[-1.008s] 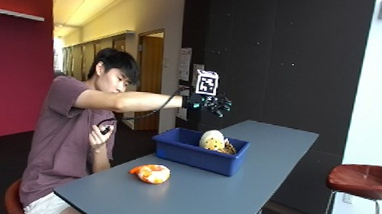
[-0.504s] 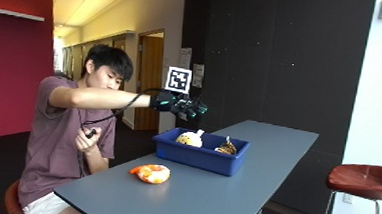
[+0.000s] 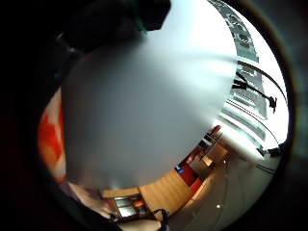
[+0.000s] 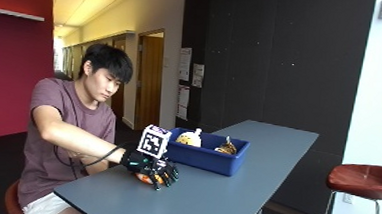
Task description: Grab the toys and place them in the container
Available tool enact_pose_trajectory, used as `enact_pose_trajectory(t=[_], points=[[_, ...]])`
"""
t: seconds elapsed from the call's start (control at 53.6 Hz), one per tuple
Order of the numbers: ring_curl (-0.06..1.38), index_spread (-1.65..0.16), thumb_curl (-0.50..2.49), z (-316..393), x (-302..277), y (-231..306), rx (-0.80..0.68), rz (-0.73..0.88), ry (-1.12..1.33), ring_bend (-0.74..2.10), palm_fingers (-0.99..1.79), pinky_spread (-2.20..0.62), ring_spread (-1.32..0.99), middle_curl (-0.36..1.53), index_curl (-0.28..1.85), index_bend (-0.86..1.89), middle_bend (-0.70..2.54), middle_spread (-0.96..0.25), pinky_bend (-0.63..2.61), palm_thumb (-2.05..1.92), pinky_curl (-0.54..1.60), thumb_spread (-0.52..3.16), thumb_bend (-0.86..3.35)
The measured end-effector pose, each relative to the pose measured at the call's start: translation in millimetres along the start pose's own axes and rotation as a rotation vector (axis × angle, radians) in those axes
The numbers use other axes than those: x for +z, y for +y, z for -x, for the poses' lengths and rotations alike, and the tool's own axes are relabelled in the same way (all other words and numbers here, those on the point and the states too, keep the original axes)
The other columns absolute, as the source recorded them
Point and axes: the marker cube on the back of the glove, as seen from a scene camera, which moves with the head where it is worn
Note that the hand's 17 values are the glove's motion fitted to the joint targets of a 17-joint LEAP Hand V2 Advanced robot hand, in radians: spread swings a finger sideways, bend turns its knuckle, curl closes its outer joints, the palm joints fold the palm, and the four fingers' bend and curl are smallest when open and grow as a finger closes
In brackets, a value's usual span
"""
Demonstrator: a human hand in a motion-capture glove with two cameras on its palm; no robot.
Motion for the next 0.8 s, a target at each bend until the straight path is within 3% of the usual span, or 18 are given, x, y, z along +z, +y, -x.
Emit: enact_pose_trajectory(t=[0.019, 0.093, 0.112, 0.131, 0.168, 0.187, 0.317, 0.392, 0.429, 0.485, 0.522, 0.672, 0.802], points=[[0.36, -0.25, 0.29, 1, 2, 0, 0.009, -0.036, 0.022, 0.24, -0.30, 0.07, 0.04, 0.20, 0.17, 0.07, 0.07, 0.02, 1.02, -0.09, 0.39, 1.21, -0.07], [0.41, -0.26, 0.27, 28, -7, -5, 0.143, -0.215, -0.268, 0.45, 0.01, 0.05, -0.01, 0.22, 0.17, 0.10, 0.17, 0.00, 0.96, -0.12, 0.37, 1.16, -0.09], [0.37, -0.26, 0.27, 30, -9, -5, 0.156, -0.244, -0.309, 0.35, -0.22, 0.06, 0.02, 0.20, 0.17, 0.09, 0.10, 0.01, 1.00, -0.10, 0.39, 1.17, -0.08], [0.44, -0.27, 0.27, 33, -10, -5, 0.177, -0.267, -0.353, 0.53, 0.17, 0.03, -0.04, 0.24, 0.17, 0.14, 0.27, -0.02, 0.91, -0.11, 0.35, 1.16, -0.08], [0.41, -0.28, 0.26, 38, -14, -6, 0.226, -0.301, -0.447, 0.55, 0.16, 0.02, -0.07, 0.24, 0.16, 0.13, 0.25, -0.03, 0.89, -0.11, 0.34, 1.15, -0.08], [0.45, -0.28, 0.26, 40, -16, -7, 0.239, -0.316, -0.476, 0.62, 0.36, -0.04, -0.10, 0.28, 0.19, 0.20, 0.35, -0.05, 0.85, -0.09, 0.33, 1.19, -0.06], [0.51, -0.27, 0.27, 37, -19, -12, 0.285, -0.425, -0.434, 0.79, 0.61, -0.18, -0.24, 0.35, 0.23, 0.23, 0.53, -0.14, 0.77, -0.01, 0.31, 1.32, -0.01], [0.58, -0.28, 0.33, 36, -19, -9, 0.175, -0.483, -0.293, 0.96, 0.86, -0.26, -0.31, 0.40, 0.24, 0.22, 0.64, -0.19, 0.84, 0.18, 0.35, 1.36, 0.09], [0.60, -0.28, 0.36, 37, -24, -10, 0.204, -0.496, -0.327, 1.03, 0.91, -0.29, -0.33, 0.43, 0.25, 0.23, 0.67, -0.21, 0.87, 0.22, 0.36, 1.36, 0.11], [0.63, -0.29, 0.39, 36, -32, -13, 0.267, -0.490, -0.416, 1.07, 0.97, -0.32, -0.37, 0.46, 0.27, 0.26, 0.74, -0.23, 0.90, 0.27, 0.39, 1.34, 0.12], [0.66, -0.31, 0.42, 34, -34, -15, 0.277, -0.453, -0.452, 1.10, 1.26, -0.35, -0.37, 0.52, 0.32, 0.42, 0.86, -0.25, 0.94, 0.28, 0.41, 1.27, 0.11], [0.72, -0.33, 0.50, 24, -42, -17, 0.244, -0.215, -0.528, 1.20, 1.25, -0.38, -0.39, 0.65, 0.48, 0.73, 1.08, -0.26, 1.00, 0.31, 0.47, 1.14, 0.09], [0.74, -0.33, 0.56, 4, -70, -8, 0.285, -0.187, -0.551, 1.26, 1.16, -0.40, -0.39, 0.72, 0.59, 0.88, 1.17, -0.26, 1.07, 0.32, 0.51, 1.06, 0.07]])
